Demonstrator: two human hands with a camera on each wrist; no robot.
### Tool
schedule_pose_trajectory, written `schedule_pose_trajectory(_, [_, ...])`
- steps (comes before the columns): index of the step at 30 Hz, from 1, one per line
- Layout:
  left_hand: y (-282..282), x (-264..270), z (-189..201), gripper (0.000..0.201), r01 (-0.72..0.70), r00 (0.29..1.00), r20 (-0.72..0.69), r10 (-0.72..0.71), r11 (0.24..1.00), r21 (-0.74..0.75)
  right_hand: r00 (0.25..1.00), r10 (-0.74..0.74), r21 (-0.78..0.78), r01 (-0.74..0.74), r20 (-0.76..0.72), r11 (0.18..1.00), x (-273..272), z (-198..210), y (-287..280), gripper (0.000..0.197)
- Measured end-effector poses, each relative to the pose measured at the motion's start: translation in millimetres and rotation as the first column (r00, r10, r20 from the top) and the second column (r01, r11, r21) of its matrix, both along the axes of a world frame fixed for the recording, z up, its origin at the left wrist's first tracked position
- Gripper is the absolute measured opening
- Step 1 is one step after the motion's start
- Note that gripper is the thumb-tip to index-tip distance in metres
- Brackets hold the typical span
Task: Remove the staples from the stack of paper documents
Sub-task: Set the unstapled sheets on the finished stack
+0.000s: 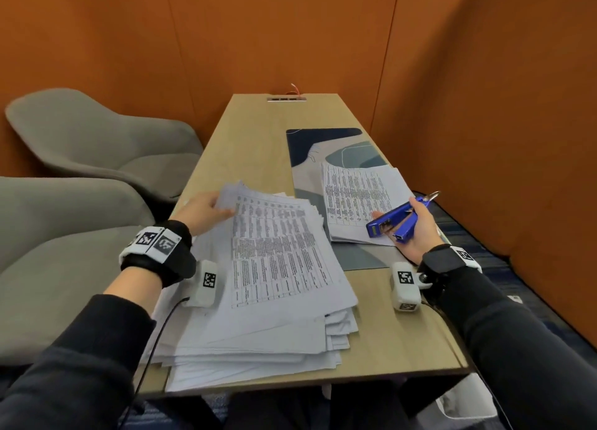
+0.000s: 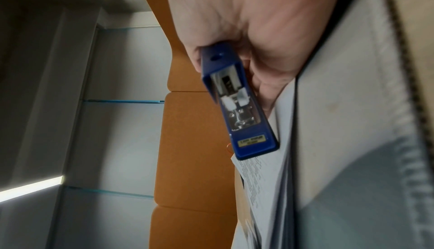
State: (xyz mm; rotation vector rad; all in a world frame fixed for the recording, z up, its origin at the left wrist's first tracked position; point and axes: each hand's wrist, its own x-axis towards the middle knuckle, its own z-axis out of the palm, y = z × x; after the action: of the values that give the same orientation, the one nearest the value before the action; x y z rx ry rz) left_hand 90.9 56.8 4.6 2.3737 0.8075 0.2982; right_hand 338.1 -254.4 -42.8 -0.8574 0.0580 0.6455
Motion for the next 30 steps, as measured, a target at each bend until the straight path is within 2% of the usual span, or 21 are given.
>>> schedule_pose_trajectory(1, [0,-1,-3,0.033,0.016,1.000,0.011,-0.016,0.999,-0.030,1.000,0.010,-0.003,-0.010,0.007,1.000,0,0,-1,0.034])
schedule_pose_trajectory(3, [-1,0,-8,0.044,0.017,0.988,0.154,-0.010,0.999,-0.049,0.999,0.031,0.001,-0.031,0.024,1.000,-2,0,-3,0.032])
schedule_pose_trajectory(4, [-3,0,-7,0.050,-0.034,0.974,0.221,0.042,0.999,-0.039,0.999,0.039,0.009,-0.039,0.024,0.999,-3,0,-4,0.032])
schedule_pose_trajectory(6, [-4,1,-4,0.051,-0.203,0.946,0.270,0.182,0.978,0.051,0.999,0.046,0.028,-0.046,0.023,0.999,-4,-1,-5,0.032])
schedule_pose_trajectory(8, [-3,3,-4,0.048,-0.279,0.949,0.185,0.254,0.952,0.125,0.999,0.047,0.033,-0.048,0.017,0.998,-5,-1,-6,0.032])
schedule_pose_trajectory(11, [-6,5,-11,0.063,-0.221,0.963,-0.157,0.221,0.975,0.017,0.999,0.037,0.049,-0.037,0.003,0.998,-6,-1,-7,0.035])
schedule_pose_trajectory(12, [-6,5,-15,0.064,-0.191,0.959,-0.216,0.186,0.982,0.000,0.999,0.032,0.056,-0.032,0.002,0.998,-6,-2,-7,0.035])
schedule_pose_trajectory(13, [-5,5,-18,0.060,-0.177,0.963,-0.206,0.174,0.984,0.004,1.000,0.025,0.060,-0.025,0.003,0.998,-6,-1,-7,0.036])
schedule_pose_trajectory(15, [-4,3,-22,0.047,-0.195,0.979,-0.056,0.194,0.981,-0.017,1.000,0.019,0.053,-0.020,0.005,0.998,-5,-1,-7,0.038])
schedule_pose_trajectory(17, [-4,4,-21,0.041,-0.164,0.986,0.015,0.164,0.985,0.047,1.000,0.017,0.042,-0.018,0.010,0.999,-5,0,-7,0.040])
schedule_pose_trajectory(20, [-8,8,-22,0.052,-0.065,0.998,-0.015,0.069,0.985,0.160,1.000,0.011,0.026,-0.011,0.014,1.000,-4,-1,-7,0.041])
schedule_pose_trajectory(22, [-9,10,-21,0.063,-0.103,0.993,0.074,0.093,0.984,0.146,1.000,0.006,0.013,-0.006,0.011,1.000,-3,-1,-7,0.042])
schedule_pose_trajectory(24, [-11,12,-19,0.061,-0.163,0.979,0.150,0.138,0.972,0.168,1.000,0.000,0.001,0.000,0.003,1.000,-2,-2,-7,0.042])
schedule_pose_trajectory(26, [-15,13,-17,0.059,-0.203,0.978,0.088,0.192,0.968,0.147,1.000,-0.005,-0.006,0.005,0.005,1.000,-1,-2,-7,0.044])
schedule_pose_trajectory(28, [-19,14,-18,0.065,-0.173,0.975,-0.127,0.184,0.980,0.098,1.000,-0.016,-0.015,0.016,0.000,1.000,0,-3,-6,0.047])
schedule_pose_trajectory(29, [-19,14,-20,0.068,-0.153,0.966,-0.198,0.164,0.986,0.073,1.000,-0.019,-0.018,0.019,-0.002,1.000,1,-3,-6,0.048])
schedule_pose_trajectory(30, [-18,14,-23,0.067,-0.149,0.965,-0.207,0.160,0.987,0.068,1.000,-0.020,-0.019,0.020,-0.005,1.000,0,-3,-6,0.047])
